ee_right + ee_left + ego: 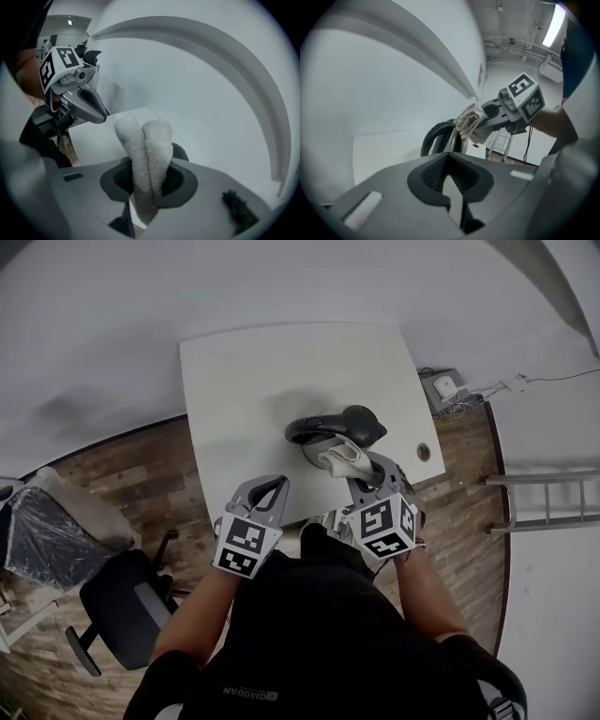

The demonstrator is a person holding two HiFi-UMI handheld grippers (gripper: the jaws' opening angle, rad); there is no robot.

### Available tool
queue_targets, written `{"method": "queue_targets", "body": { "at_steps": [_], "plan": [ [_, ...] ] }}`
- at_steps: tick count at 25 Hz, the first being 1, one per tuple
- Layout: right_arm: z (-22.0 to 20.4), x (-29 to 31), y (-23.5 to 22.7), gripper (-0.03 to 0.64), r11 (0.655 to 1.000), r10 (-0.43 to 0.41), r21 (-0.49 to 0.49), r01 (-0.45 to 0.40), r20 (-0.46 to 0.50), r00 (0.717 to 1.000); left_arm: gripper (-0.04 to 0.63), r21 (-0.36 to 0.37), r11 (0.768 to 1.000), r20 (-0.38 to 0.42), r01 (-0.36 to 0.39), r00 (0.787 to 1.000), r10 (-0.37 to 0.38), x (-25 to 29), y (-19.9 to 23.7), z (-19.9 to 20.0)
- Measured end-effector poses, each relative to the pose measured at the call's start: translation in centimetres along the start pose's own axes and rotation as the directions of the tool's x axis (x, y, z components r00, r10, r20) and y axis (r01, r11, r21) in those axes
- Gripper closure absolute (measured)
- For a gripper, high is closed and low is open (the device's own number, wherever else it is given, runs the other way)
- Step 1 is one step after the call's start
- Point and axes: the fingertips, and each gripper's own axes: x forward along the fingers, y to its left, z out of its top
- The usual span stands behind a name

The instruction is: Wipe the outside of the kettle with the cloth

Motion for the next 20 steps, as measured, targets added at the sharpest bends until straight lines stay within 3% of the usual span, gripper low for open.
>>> {"method": "queue_targets", "body": {
  "at_steps": [20],
  "plan": [
    [-3.2, 9.0, 7.1, 0.522, 0.997, 0.078, 0.022, -0.077, -0.092, 0.993, 0.588, -0.063, 0.998, -0.057, -0.012, 0.998, 0.008, -0.2, 1.1, -3.5]
  ]
}}
